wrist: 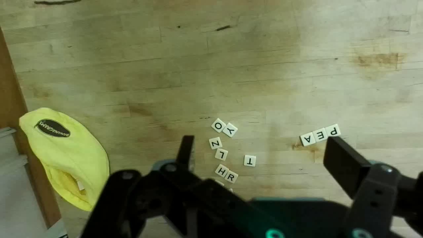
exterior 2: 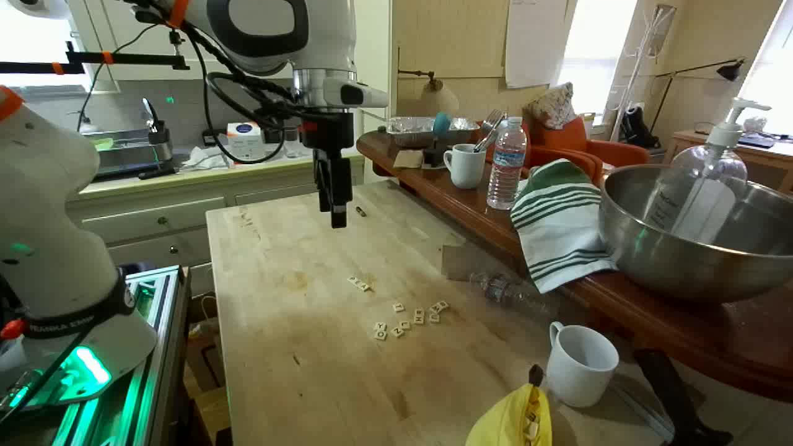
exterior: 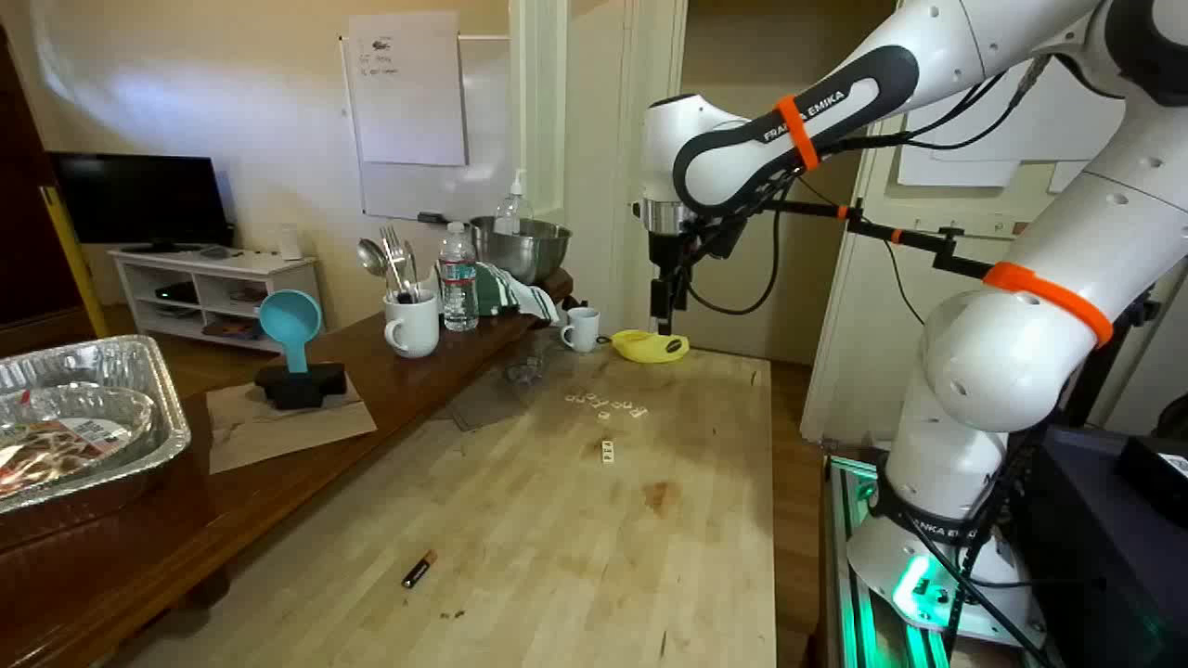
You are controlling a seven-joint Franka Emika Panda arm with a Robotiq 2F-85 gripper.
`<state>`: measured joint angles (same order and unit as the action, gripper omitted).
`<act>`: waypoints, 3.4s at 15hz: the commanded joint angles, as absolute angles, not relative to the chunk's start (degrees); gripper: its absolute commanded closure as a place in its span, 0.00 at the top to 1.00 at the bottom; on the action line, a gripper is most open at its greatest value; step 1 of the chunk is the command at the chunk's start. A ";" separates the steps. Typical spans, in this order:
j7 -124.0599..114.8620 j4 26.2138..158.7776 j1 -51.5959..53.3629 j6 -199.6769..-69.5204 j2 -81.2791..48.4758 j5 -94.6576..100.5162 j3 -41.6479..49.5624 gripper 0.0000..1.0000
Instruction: Move one letter tile to the left.
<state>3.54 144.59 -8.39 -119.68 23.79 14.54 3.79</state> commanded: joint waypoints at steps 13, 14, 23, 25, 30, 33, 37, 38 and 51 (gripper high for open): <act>3.28 144.16 -7.67 -122.23 22.86 14.01 4.66 1.00; 4.58 144.06 -7.26 -124.67 22.30 13.29 5.21 1.00; 21.38 137.36 -2.49 -136.66 7.94 -5.11 10.97 1.00; 23.25 134.75 -3.13 -136.80 4.34 -6.09 10.58 1.00; 25.43 130.04 -4.78 -142.36 -3.70 -4.35 9.21 1.00; 27.23 128.53 -5.82 -145.80 -7.59 -4.83 8.38 1.00; 25.66 129.40 -6.44 -145.07 -6.64 -3.84 7.56 1.00; 25.67 129.17 -6.50 -145.07 -6.85 -3.83 7.51 1.00; 45.17 127.02 -11.44 -151.62 -13.90 -9.95 3.26 1.00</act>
